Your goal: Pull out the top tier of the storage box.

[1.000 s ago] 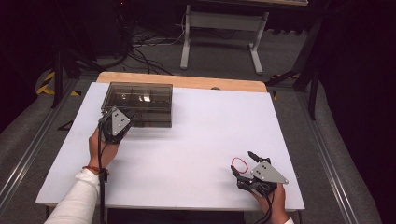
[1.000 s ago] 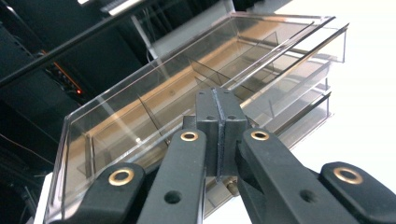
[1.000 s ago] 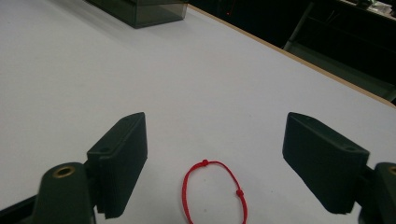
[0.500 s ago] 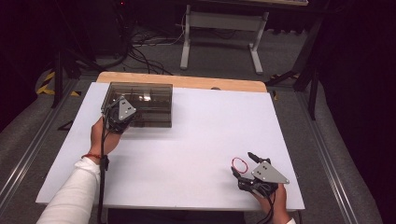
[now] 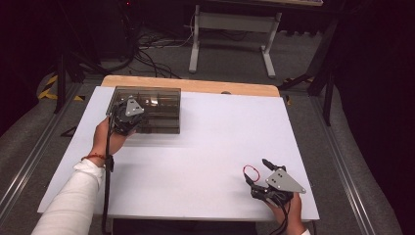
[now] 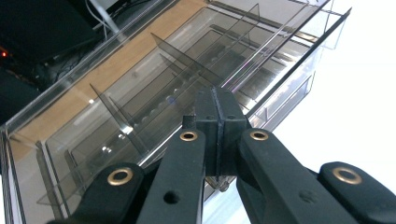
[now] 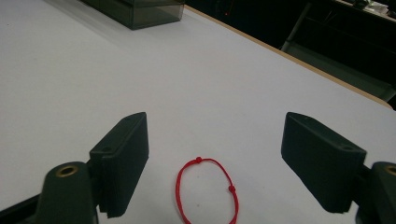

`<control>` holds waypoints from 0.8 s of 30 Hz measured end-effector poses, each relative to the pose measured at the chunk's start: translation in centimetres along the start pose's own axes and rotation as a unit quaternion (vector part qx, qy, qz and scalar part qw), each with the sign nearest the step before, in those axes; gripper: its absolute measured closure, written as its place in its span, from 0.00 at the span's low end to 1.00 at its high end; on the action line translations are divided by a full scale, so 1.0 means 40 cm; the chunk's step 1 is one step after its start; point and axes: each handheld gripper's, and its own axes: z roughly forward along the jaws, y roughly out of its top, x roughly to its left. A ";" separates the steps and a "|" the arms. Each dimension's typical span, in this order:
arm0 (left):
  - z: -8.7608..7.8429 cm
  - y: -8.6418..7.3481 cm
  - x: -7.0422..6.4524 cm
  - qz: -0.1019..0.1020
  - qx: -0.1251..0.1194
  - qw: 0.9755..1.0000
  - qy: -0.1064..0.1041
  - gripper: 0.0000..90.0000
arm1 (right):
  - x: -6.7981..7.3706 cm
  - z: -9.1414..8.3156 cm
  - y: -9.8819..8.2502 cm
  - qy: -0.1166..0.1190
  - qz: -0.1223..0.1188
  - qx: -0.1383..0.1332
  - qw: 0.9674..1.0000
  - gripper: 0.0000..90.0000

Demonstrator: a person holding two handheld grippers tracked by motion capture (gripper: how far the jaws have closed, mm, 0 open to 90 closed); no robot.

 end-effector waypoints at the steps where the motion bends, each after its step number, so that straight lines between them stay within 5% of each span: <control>1: 0.001 0.000 0.001 -0.005 0.000 1.000 -0.005 1.00 | 0.001 0.000 0.001 0.000 0.001 -0.001 1.000 0.27; 13: -0.001 0.004 0.000 -0.003 0.008 1.000 -0.002 1.00 | 0.002 -0.003 0.000 0.002 -0.004 -0.002 1.000 0.31; 24: -0.003 0.017 0.013 0.003 0.033 0.999 -0.029 1.00 | 0.000 -0.001 -0.002 0.006 -0.001 -0.003 1.000 0.31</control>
